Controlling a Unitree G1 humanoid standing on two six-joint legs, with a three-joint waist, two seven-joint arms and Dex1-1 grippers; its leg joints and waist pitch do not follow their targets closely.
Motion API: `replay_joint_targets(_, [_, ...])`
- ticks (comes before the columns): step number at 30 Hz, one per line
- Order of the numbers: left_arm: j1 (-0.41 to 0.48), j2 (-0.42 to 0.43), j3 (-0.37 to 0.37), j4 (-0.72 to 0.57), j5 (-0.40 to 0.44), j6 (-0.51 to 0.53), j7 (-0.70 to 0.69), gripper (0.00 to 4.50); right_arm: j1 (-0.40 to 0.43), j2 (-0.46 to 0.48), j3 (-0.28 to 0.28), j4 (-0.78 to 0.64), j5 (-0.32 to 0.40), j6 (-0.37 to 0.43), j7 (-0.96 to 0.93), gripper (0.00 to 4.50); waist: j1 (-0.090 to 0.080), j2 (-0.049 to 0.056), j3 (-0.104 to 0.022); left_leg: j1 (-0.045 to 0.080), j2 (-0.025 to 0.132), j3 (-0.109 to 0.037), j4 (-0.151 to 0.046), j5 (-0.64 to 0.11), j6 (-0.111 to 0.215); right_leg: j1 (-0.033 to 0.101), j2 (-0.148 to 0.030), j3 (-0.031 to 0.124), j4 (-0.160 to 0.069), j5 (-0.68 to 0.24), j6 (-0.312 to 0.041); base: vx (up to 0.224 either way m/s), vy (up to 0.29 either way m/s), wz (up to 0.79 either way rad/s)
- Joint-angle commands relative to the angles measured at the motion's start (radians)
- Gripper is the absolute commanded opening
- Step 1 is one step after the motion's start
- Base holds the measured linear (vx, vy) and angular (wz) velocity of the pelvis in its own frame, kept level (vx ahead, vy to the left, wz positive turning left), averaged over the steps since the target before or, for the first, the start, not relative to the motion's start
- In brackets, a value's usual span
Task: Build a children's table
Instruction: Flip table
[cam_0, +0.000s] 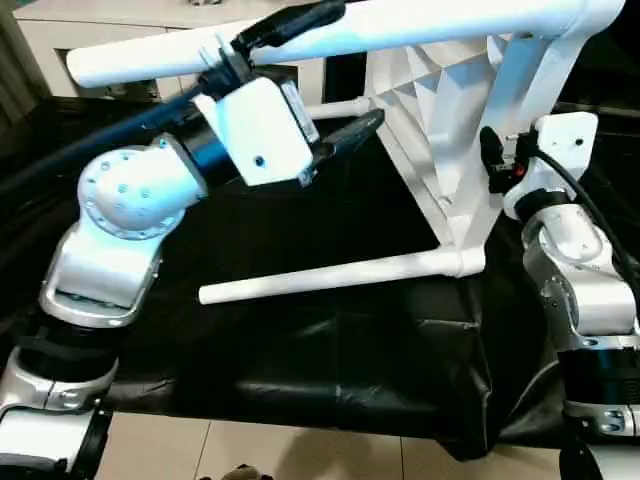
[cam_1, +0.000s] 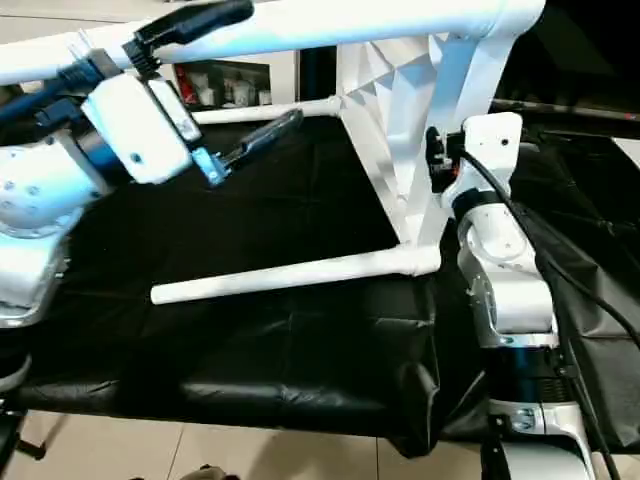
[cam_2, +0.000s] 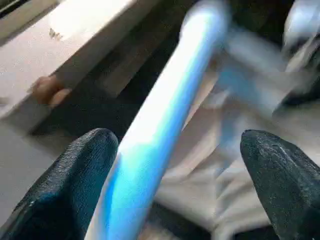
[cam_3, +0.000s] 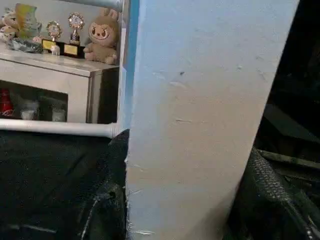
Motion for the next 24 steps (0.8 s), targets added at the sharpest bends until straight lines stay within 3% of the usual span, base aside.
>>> replay_joint_targets(1, [-0.023,0.028,0.017,0.07,0.116,0.023,0.107,4.5,0.014,-0.006,0.03,0.038,-0.072,0.018,0.003,1.93,-0.007,-0.002,-0.065,0.021,0.044,-0.029,-0.062,-0.116,-0.04,0.036,-0.04,0.04,-0.06,0.012,-0.152,0.0,0.0,0.0])
replay_joint_targets(5, [-0.002,0.063,0.012,0.106,0.16,0.053,0.108,4.5,0.008,0.005,0.031,0.035,-0.066,0.019,-0.003,1.93,-0.004,0.0,-0.066,0.024,0.046,-0.03,-0.065,-0.121,-0.047,0.033,-0.041,0.039,-0.059,0.0,-0.167,0.0,0.0,0.0])
replay_joint_targets(8, [0.009,0.031,0.063,0.092,0.157,0.085,0.169,4.5,0.003,0.007,0.032,0.031,-0.066,0.02,-0.005,1.93,-0.004,0.0,-0.065,0.025,0.047,-0.03,-0.065,-0.132,-0.051,0.032,-0.042,0.039,-0.058,0.008,-0.181,0.0,0.0,0.0])
replay_joint_targets(9, [0.007,0.021,0.079,0.091,0.163,0.076,0.184,4.24,0.001,0.006,0.031,0.031,-0.066,0.018,-0.005,1.93,-0.004,-0.002,-0.065,0.024,0.046,-0.03,-0.065,-0.128,-0.047,0.034,-0.043,0.039,-0.058,0.014,-0.186,0.0,0.0,0.0])
replay_joint_targets(12, [0.005,0.001,0.106,0.092,0.175,0.059,0.233,4.05,-0.004,0.004,0.028,0.038,-0.069,0.013,-0.002,1.93,-0.002,-0.005,-0.066,0.022,0.046,-0.03,-0.064,-0.126,-0.035,0.035,-0.044,0.039,-0.059,0.01,-0.188,0.0,0.0,0.0])
replay_joint_targets(24, [0.033,-0.039,0.1,0.071,0.187,0.056,0.274,3.09,-0.023,-0.004,0.028,0.059,-0.08,-0.003,0.005,1.93,0.001,-0.006,-0.066,0.022,0.046,-0.03,-0.063,-0.122,-0.017,0.032,-0.045,0.039,-0.062,-0.011,-0.184,0.0,0.0,0.0])
